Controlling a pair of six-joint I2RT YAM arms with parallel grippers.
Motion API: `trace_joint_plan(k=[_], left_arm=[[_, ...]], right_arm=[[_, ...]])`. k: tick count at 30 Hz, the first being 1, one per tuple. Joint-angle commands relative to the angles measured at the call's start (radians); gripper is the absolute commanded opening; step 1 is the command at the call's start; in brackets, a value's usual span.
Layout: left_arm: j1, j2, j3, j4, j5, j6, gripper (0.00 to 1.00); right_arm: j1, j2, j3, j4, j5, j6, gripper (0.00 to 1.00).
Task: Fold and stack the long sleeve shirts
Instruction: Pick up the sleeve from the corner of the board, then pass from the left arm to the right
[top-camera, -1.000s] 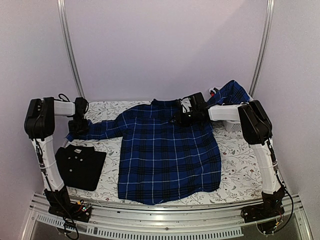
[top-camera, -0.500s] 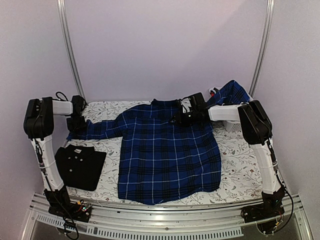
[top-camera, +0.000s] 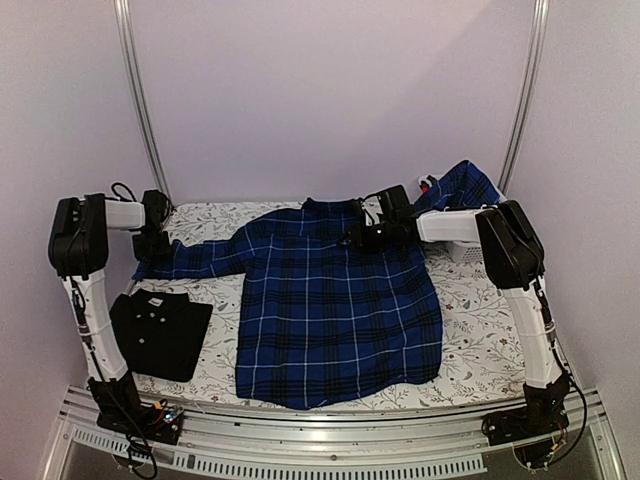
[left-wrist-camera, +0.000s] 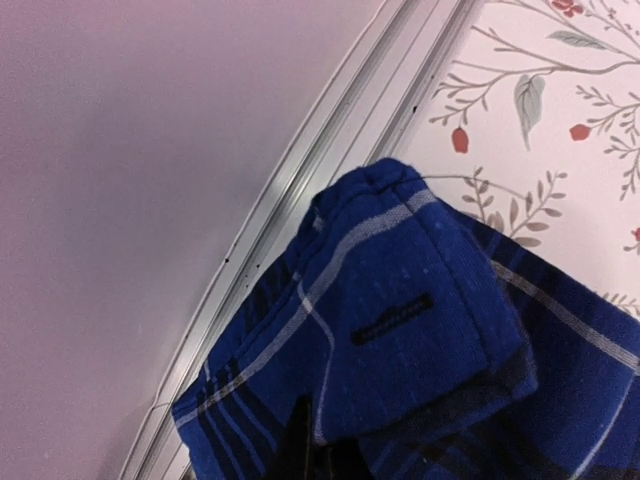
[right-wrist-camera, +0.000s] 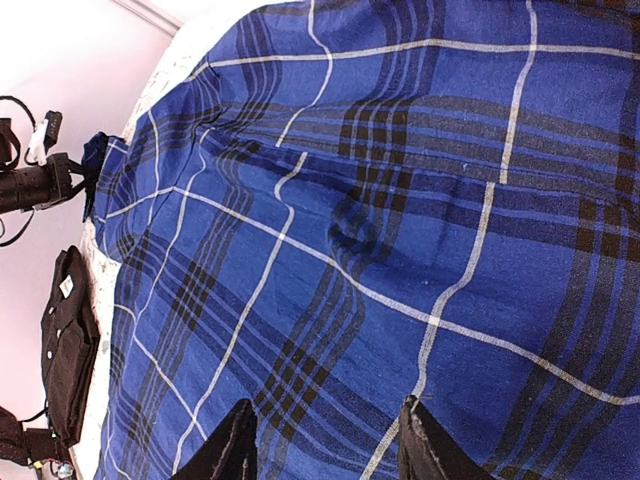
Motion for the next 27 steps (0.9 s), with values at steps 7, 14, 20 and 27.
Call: trace_joint_plan(k=[7, 14, 20, 27], left_arm=[[-0.069, -0.3, 0.006, -0.076, 0.094, 0.002, 0.0], [-0.218, -0.422, 0.017, -0.118, 0.288, 0.002, 0.0], [-0.403, -0.463, 0.028, -0.101, 0.449, -0.039, 0.0], [-0.541, -0.454, -0.028, 0.07, 0.702, -0.173, 0.0]], right_arm=[[0.004, -0.042, -0.001, -0.007, -0.004, -0.029, 0.47], [0.012, -0.105, -0.034, -0.01, 0.016, -0.036, 0.47], [0.027, -0.205, -0.093, -0.008, 0.057, -0.051, 0.49], [0.044, -0.363, -0.24, 0.056, 0.131, -0.057, 0.52]])
